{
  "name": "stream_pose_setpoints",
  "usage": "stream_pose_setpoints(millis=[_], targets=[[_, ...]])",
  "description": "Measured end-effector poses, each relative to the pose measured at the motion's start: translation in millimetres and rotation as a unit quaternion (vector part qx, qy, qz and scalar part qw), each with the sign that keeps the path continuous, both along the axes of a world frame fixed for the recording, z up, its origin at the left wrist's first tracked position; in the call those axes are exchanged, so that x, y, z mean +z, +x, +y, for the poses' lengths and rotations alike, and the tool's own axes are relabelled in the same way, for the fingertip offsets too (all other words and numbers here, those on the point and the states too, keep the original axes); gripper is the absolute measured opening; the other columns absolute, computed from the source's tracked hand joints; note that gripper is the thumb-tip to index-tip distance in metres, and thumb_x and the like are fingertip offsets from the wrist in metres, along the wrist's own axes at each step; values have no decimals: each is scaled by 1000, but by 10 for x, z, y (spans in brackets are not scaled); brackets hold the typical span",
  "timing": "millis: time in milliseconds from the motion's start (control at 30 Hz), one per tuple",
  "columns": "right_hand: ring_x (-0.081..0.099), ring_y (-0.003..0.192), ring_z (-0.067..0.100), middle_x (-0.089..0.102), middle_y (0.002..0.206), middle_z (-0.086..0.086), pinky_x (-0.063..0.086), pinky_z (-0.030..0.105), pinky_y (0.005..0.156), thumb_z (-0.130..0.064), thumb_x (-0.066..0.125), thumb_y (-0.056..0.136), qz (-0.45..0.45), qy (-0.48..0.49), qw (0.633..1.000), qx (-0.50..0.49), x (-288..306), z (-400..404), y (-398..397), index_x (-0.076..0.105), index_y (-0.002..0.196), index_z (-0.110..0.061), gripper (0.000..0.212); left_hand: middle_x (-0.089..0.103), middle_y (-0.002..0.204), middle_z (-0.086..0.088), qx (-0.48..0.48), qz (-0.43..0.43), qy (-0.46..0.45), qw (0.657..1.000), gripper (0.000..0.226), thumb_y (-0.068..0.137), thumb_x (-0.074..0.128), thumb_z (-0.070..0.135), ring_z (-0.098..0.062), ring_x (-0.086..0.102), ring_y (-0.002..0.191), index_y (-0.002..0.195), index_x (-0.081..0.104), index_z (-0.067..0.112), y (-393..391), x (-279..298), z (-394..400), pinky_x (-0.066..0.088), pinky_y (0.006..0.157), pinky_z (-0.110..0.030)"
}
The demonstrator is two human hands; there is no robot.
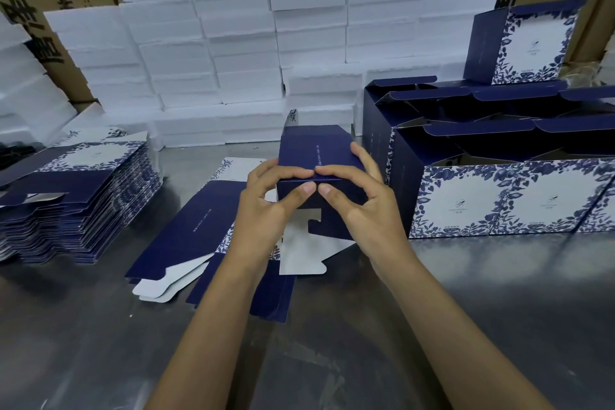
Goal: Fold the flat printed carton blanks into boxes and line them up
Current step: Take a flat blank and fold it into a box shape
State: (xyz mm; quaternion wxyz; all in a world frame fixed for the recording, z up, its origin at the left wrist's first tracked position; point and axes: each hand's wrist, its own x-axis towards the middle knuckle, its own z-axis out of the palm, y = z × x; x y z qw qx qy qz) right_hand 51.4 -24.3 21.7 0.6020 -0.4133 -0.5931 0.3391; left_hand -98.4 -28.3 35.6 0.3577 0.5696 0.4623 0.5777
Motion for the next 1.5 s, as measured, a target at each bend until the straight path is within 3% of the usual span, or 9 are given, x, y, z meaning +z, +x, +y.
stream_pose_setpoints(millis=[300, 500, 600, 667, 833, 1000, 1167, 1267, 1500], targets=[[38, 138, -12, 40, 154, -24, 37, 6, 105, -27, 74, 92, 9, -19, 999, 38, 16, 2, 67, 69, 123, -44, 36, 59, 132, 5, 22, 7, 4, 1000, 17, 88, 76, 22, -14, 54, 126, 99, 75, 33, -26, -7, 15, 45, 108, -45], [59, 113, -10, 65, 123, -28, 46, 29, 100, -52, 57, 95, 140, -175, 975, -3, -36, 62, 51, 63, 122, -42, 30, 63, 118, 17, 99, -59, 11, 993, 15, 96, 66, 31, 14, 59, 88, 108, 65, 39, -133, -33, 79, 48, 76, -9], [61, 124, 26, 68, 127, 2, 46, 46, 109, -27, 47, 102, 150, -273, 948, 61, -110, 50, 1, 64, 129, -18, 32, 59, 124, 9, 129, -94, -25, 987, 13, 98, 61, 36, 1, 59, 101, 109, 60, 42, -120, -49, 95, 51, 90, -28], [63, 123, 30, 70, 126, 6, 44, 51, 112, -22, 45, 104, 163, -257, 947, 102, -72, 30, -15, 62, 130, -18, 32, 59, 126, 4, 133, -113, -45, 984, 12, 99, 57, 40, -17, 59, 112, 111, 56, 44, -113, -40, 92, 50, 97, -41], [57, 130, 11, 63, 137, -13, 39, 47, 115, -48, 55, 96, 160, -133, 972, 111, 105, 14, 19, 62, 125, -50, 30, 54, 84, 7, 126, -112, -93, 981, 9, 105, 44, 41, -5, 51, 62, 107, 51, 47, -37, -29, 91, 43, 53, -19], [38, 144, 3, 38, 157, -17, 33, 43, 121, -29, 61, 98, 89, -68, 990, 87, 117, -20, 79, 64, 127, -50, 36, 68, 84, -14, 51, 15, -227, 972, 8, 106, 44, 20, -24, 62, 58, 100, 46, 15, 159, -130, 61, 57, 57, -41], [43, 132, -9, 47, 146, -14, 35, 18, 112, -10, 69, 91, 4, -1, 1000, -13, 165, -40, 133, 72, 112, -36, 33, 76, 94, -19, -152, -50, -384, 910, 22, 105, 45, 19, -15, 57, 41, 118, 52, 3, 209, -81, -24, 36, 32, -20], [47, 132, -1, 52, 140, -9, 35, 27, 114, -7, 73, 88, -38, -4, 999, -17, 143, -16, 146, 73, 106, -28, 28, 76, 100, -20, -223, 18, -427, 876, 28, 103, 44, 20, -12, 52, 39, 123, 52, 1, 218, -32, -68, 32, 32, -18], [46, 133, 3, 50, 140, -15, 40, 42, 113, -14, 74, 91, -54, -24, 998, 5, 88, 24, 156, 72, 111, -29, 25, 65, 50, -3, 62, 246, -172, 952, 25, 88, 45, 15, -11, 43, 37, 73, 64, 8, 166, 105, -127, 35, 47, -24]])
